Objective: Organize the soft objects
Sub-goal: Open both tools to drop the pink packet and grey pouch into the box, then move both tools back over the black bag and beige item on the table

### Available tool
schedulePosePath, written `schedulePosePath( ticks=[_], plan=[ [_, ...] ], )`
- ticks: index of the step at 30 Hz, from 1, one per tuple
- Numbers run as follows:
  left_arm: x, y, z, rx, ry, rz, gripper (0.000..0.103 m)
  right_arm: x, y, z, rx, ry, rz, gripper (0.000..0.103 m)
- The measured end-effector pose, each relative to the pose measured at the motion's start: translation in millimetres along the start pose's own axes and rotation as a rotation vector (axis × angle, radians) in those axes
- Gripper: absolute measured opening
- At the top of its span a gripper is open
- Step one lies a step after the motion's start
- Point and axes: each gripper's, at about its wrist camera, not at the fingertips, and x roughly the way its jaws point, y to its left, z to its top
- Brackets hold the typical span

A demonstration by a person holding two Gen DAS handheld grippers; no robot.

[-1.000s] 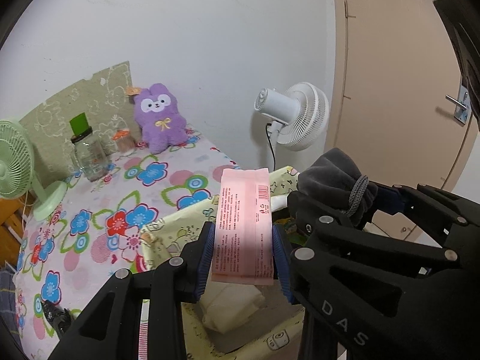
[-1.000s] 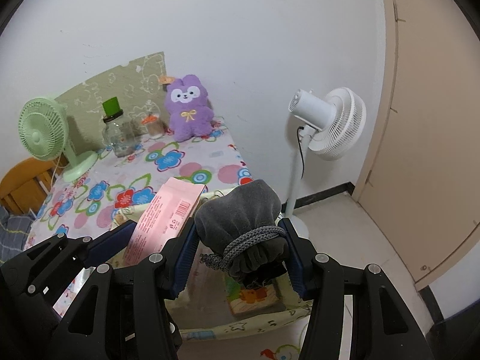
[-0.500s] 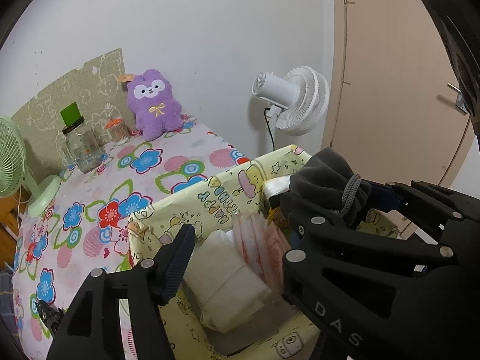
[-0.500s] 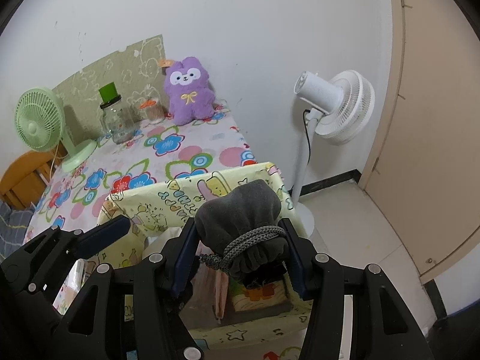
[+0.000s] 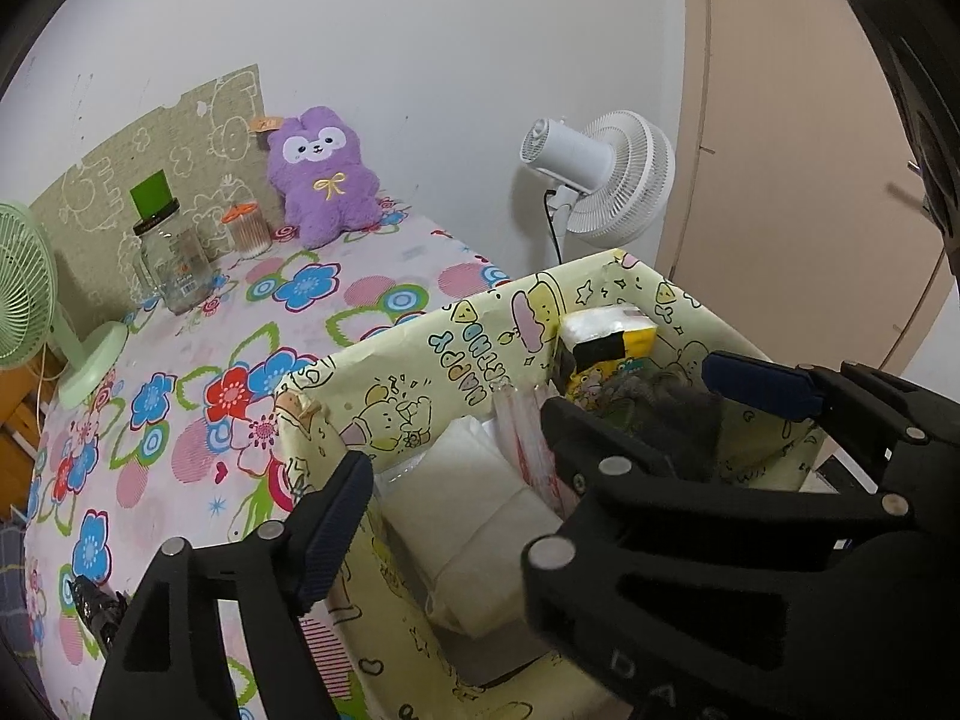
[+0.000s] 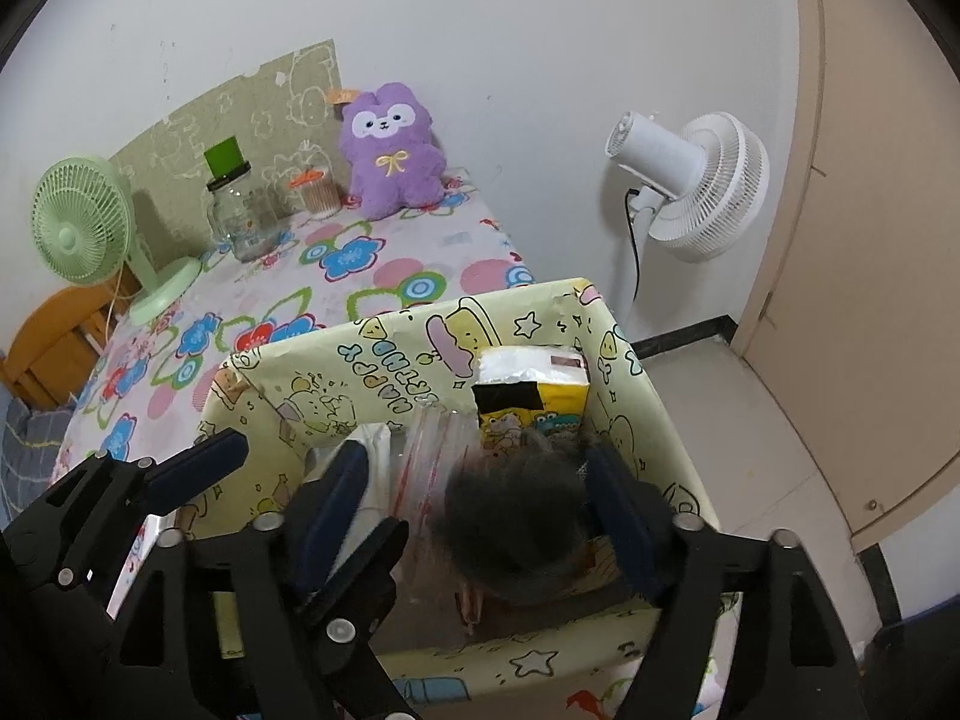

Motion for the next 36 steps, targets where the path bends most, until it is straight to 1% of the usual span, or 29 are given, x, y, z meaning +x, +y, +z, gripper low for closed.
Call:
schedulePosePath(
  ticks=[3, 8, 19, 23, 27, 34, 36],
  plan=[
    [-2.0, -0.6, -1.4, -0.002, -0.005, 0.004, 0.086, -3.4, 1.4, -2.0, 0.002, 0.000, -0.008, 0.084],
    [-8.4, -0.4, -4.2, -0.005, -0.017, -0.003, 0.090, -11.1, 4.2, -4.5, 0.001, -0.008, -0.024, 0.085],
    [-32.0, 2.1, -8.0, -0.013, -0.051, 0.012, 0.090, -34.0, 11.8, -7.7, -0.003, -0.043, -0.036, 0.085],
    [-42.8, 5.9, -9.4, -0.017, -0.067, 0.016, 0.090, -44.0, 19.0, -7.6, -0.012, -0.069, -0.038, 0.085],
    [-51.1, 10.5, -10.8, -0.020, -0.076, 0.021, 0.090, -54.6, 27.1, -8.3, -0.028, -0.105, -0.061, 0.085],
    [-67.5, 18.4, -13.4, -0.023, -0.100, 0.031, 0.090, -68.5, 39.1, -7.9, -0.042, -0.128, -0.065, 0.085],
    [-72.6, 21.4, -14.3, -0.023, -0.109, 0.041, 0.090, -72.2, 43.7, -7.9, -0.046, -0.135, -0.069, 0.087]
  ],
)
